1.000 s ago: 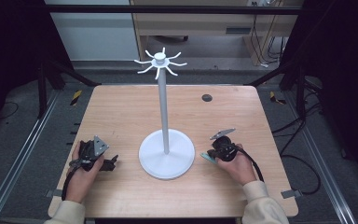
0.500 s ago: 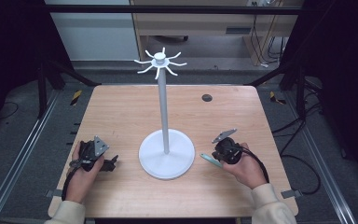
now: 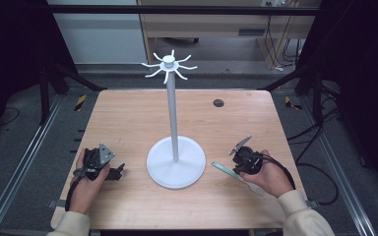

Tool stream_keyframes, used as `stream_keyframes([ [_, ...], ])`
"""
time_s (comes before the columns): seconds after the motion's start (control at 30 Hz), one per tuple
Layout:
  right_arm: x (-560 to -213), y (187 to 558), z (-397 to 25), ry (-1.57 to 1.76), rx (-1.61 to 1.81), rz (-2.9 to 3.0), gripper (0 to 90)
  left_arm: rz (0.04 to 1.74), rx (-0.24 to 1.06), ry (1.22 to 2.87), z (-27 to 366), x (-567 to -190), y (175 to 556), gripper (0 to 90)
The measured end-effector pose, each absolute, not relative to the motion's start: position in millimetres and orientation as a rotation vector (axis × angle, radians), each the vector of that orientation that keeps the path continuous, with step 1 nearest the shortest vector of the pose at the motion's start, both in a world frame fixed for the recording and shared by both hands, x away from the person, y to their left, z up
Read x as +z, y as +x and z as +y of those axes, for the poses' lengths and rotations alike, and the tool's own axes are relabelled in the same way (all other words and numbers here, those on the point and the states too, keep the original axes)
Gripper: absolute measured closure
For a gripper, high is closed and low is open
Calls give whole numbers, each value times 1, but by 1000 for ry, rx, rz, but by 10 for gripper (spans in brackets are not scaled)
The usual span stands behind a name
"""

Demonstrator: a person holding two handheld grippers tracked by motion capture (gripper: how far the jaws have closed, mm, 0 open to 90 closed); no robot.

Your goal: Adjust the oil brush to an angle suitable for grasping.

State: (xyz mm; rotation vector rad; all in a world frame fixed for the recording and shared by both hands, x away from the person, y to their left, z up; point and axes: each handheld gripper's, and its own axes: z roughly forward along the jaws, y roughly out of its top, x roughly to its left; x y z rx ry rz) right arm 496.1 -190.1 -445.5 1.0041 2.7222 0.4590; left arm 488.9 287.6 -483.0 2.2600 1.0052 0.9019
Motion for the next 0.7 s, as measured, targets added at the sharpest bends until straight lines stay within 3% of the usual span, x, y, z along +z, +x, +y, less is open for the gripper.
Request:
stream_keyframes([
  [0.7, -462, 499, -190, 966, 329, 2835, 782, 1000, 902, 2262, 287, -484, 489, 30],
])
